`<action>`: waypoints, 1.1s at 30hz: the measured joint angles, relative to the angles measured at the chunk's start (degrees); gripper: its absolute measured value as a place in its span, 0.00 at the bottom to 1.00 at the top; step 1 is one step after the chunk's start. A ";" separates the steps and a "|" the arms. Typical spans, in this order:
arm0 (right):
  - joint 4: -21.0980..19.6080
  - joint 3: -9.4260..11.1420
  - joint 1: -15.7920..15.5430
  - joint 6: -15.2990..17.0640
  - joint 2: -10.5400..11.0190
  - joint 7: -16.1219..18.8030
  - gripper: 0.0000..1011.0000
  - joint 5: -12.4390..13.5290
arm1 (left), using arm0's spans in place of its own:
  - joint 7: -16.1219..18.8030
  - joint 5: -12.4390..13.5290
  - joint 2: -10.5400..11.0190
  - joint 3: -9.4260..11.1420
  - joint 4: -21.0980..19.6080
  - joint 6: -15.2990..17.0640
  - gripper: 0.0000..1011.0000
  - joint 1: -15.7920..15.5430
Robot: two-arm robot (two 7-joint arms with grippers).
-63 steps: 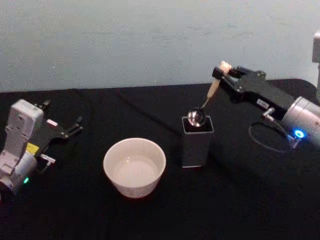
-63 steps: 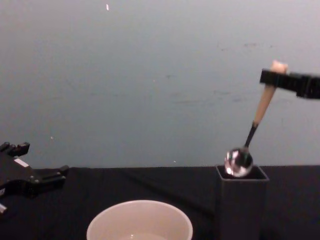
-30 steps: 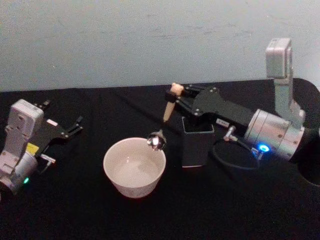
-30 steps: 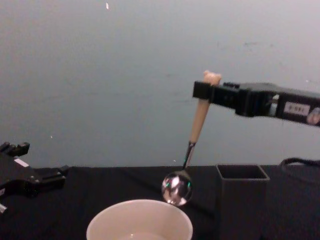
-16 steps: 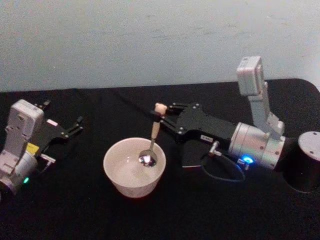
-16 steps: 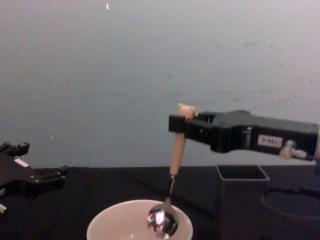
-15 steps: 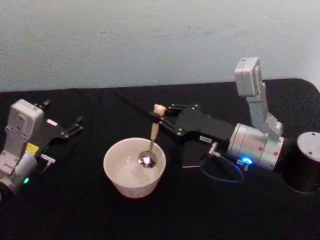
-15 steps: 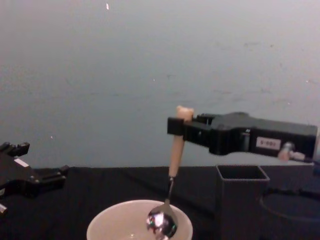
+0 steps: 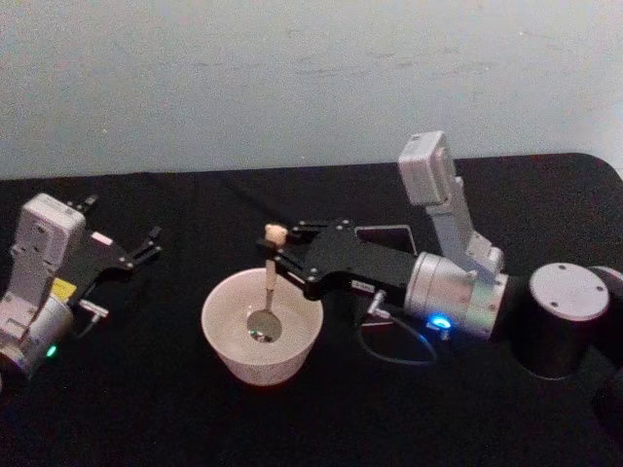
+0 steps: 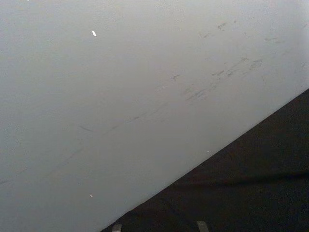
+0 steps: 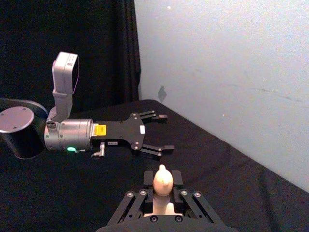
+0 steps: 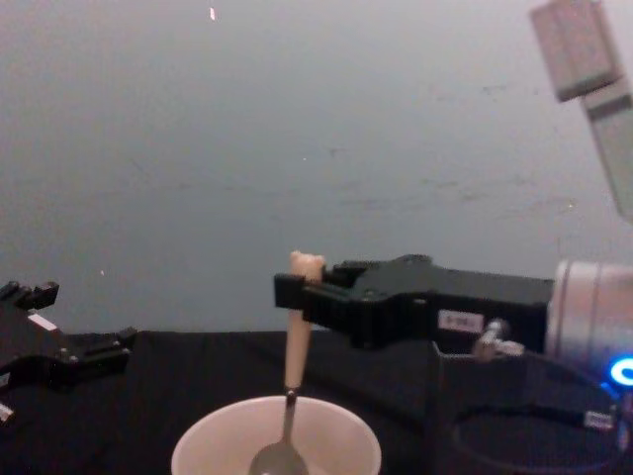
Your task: Pick up the stirring spoon with one hand, stir inside the cup, then place it back in its original position.
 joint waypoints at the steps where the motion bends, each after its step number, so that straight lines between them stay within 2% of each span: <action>1: 0.55 -0.33 0.26 0.00 -0.56 -0.09 0.21 -0.50 | 0.00 0.00 0.00 0.00 0.00 0.00 0.99 0.00; 9: 3.62 -1.17 1.84 -0.23 -3.65 -0.96 0.21 -2.65 | 0.00 0.00 0.00 0.00 0.00 0.00 0.99 0.00; 19: 8.91 -0.70 4.71 -1.47 -7.45 -2.47 0.21 -5.72 | 0.00 0.00 0.00 0.00 0.00 0.00 0.99 0.00; 26: 10.33 0.70 5.14 -1.92 -7.70 -2.80 0.21 -6.78 | 0.00 0.00 0.00 0.00 0.00 0.00 0.99 0.00; 33: 7.71 2.55 3.28 -1.17 -5.64 -2.51 0.21 -6.31 | 0.00 0.00 0.00 0.00 0.00 0.00 0.99 0.00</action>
